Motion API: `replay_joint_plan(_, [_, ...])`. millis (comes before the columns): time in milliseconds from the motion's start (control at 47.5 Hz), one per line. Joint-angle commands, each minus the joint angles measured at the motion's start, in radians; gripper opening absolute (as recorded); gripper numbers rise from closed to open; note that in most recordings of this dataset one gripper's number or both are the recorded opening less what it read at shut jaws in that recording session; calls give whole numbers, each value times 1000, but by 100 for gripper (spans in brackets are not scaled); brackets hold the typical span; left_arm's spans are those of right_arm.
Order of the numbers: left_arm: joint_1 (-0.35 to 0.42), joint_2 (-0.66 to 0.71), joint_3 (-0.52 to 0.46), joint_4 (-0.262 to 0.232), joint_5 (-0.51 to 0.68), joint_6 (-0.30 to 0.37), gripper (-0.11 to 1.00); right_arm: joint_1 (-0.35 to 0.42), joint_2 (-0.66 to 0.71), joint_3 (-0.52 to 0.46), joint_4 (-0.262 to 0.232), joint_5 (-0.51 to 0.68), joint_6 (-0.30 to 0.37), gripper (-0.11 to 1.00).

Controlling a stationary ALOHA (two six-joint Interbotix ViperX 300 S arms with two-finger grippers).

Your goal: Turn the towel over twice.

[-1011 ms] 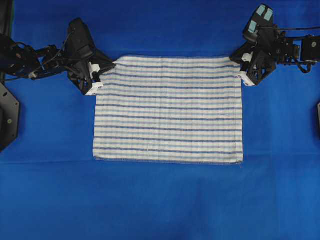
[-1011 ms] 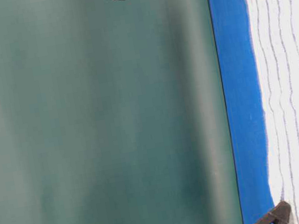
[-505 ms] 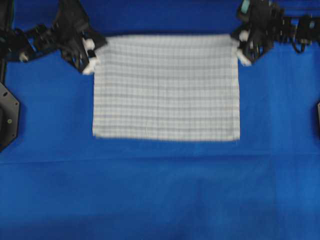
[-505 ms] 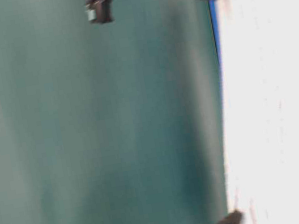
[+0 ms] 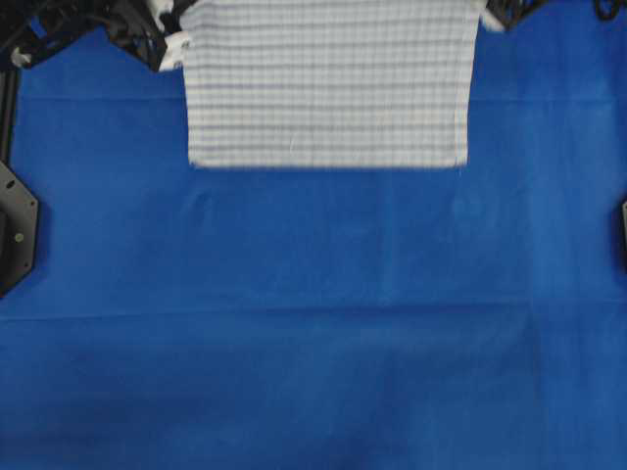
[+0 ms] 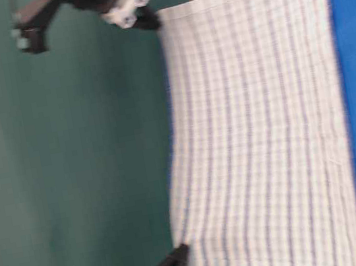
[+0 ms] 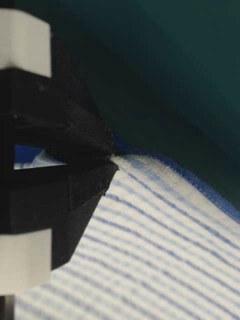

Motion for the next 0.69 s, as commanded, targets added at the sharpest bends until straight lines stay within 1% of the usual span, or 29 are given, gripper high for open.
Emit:
replay_joint_plan(0, [3,-37,-37,-3,-9,8,4,-3,-63,-57,-3,34,-17,4])
replay_joint_plan(168, [2,-92,-57,-2,-3,41,4,14,-147,-74,-3,83,-23,4])
replay_joint_plan(295, [-12,-153,-54,-3,9,57,4,60,-219,-55,-3,115,-21,4])
replay_joint_plan(379, [-31,-207,-49,-2,41,63,4,101,-264,-41,-2,149,-17,4])
replay_joint_plan(526, [-86,-268,-14,-2,83,60,4,201,-333,0,12,213,-11,4])
replay_joint_plan(674, [-181,-321,44,-2,98,57,4,354,-376,26,60,334,-9,4])
